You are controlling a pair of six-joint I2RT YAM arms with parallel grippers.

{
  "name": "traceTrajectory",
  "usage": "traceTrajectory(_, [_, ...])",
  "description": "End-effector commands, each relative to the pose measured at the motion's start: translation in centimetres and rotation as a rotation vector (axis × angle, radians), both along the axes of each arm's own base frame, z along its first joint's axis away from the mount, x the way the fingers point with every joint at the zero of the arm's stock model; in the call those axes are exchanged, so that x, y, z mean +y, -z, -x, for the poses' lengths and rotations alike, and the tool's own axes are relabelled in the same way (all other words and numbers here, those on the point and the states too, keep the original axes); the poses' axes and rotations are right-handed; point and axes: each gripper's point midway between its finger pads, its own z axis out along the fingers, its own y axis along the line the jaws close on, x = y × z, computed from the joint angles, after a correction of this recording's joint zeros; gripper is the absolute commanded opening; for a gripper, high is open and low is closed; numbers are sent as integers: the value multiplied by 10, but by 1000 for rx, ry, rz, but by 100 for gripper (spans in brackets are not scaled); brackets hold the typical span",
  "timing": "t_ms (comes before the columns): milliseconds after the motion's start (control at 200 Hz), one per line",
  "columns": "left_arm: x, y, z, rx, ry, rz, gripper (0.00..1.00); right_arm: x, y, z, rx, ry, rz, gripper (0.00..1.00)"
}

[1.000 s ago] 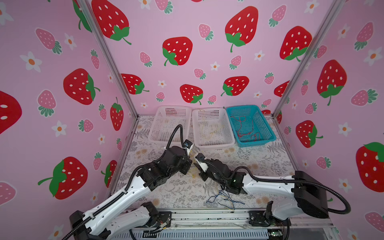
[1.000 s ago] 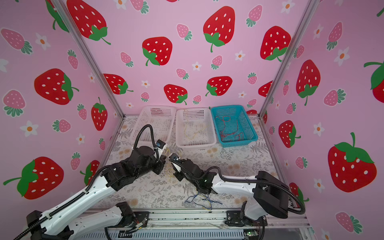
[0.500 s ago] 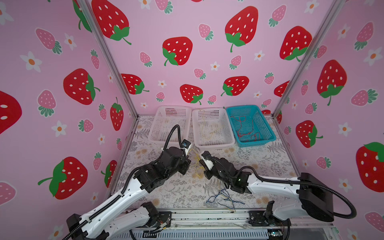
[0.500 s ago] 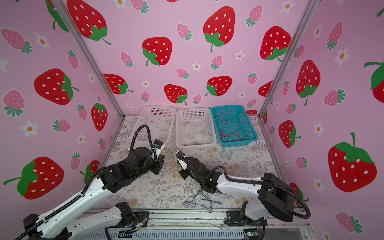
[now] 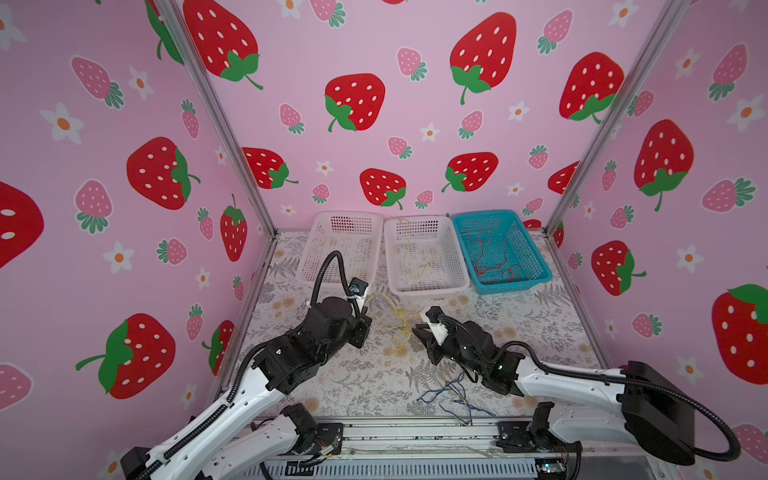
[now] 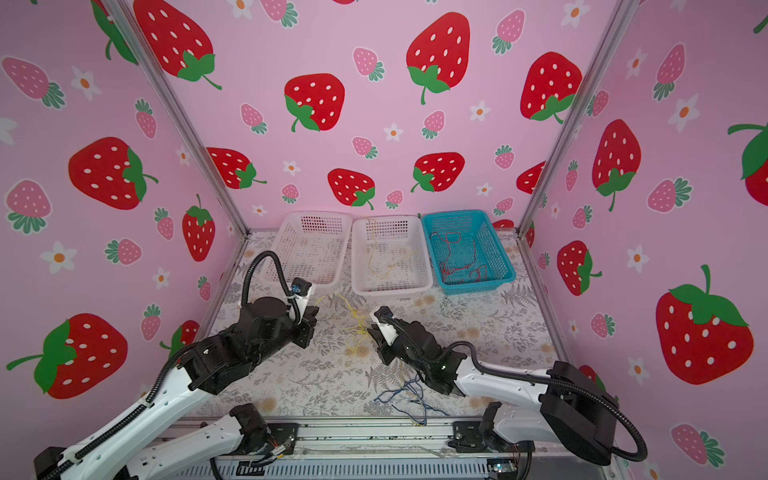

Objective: Untangle the cables

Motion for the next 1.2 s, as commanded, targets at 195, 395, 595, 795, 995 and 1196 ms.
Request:
traceTrajectory(195, [-17,-22,12,-40,110,125,0,14,-16,14,-7,-112,-68,39])
traceTrajectory(395, [-15,-24,13,-57,107,127,0,17,-15,10,-30,-107,-57,41])
traceTrajectory(595, [-17,-22,13,-48,118,123,0,18,-21,-2,-64,-55,-62,41])
traceTrajectory(795, [-19,-21,13,-42,126,123,0,28,-41,-6,-92,-63,-109,41])
traceTrajectory(995, [-19,-19,12,-36,126,112,0,40,-48,-5,-72,-90,-135,35])
traceTrajectory(1196, [-20,-16,13,-28,130,106,0,39,-46,-14,-63,-57,-130,34])
